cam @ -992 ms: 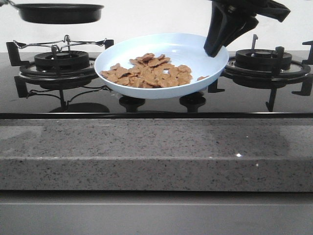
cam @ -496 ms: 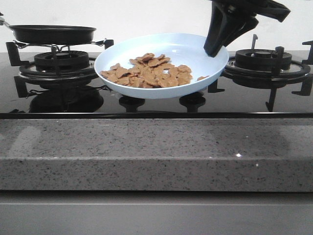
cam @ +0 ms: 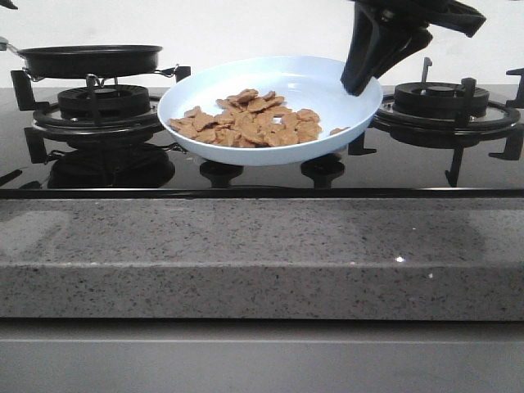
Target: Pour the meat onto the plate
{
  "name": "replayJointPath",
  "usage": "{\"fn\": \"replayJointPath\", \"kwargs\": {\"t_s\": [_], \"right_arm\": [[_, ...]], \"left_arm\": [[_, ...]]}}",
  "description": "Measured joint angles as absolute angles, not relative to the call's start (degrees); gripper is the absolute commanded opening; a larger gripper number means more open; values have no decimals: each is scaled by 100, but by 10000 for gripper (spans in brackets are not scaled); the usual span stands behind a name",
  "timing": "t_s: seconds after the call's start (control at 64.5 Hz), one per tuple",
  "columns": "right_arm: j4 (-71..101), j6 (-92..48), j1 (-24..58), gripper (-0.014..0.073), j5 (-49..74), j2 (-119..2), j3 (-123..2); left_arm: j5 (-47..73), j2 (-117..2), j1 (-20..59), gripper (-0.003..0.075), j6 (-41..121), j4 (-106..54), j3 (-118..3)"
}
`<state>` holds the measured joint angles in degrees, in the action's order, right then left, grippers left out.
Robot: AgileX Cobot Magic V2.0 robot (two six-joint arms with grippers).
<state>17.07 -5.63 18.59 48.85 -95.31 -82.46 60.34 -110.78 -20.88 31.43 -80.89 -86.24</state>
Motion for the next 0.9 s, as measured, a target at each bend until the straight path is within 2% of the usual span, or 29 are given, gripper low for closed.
{"fn": "replayJointPath", "kwargs": {"t_s": [0.202,0.403,0.465,0.558,0.713,0.822,0.899], "right_arm": [[1707,-563,1859,-71,4885,-9531,-8246],[1707,-563,1859,-71,4885,-9531,-8246],[1707,-563,1859,-71,4885,-9531,-8246],[1707,-563,1859,-71,4885,-9531,-8246],[1707,-563,1859,-71,4885,-9531,-8246],[1707,-563,1859,-71,4885,-9531,-8246],[1707,-563,1859,-71,4885,-9531,-8246]], "left_arm": [[6675,-11078,-2088,564,3068,-7555,-8658],[6820,-11010,-2088,563,2859,-6758,-8696],[6844,-10943,-2088,543,2846,-6559,-8696],[6867,-10807,-2088,435,2837,-6327,-8696],[6891,-10521,-2088,151,2824,-6245,-8706],[6914,-10358,-2078,-15,2824,-6224,-8706],[6923,-10242,-2078,-20,2824,-6210,-8706]]}}
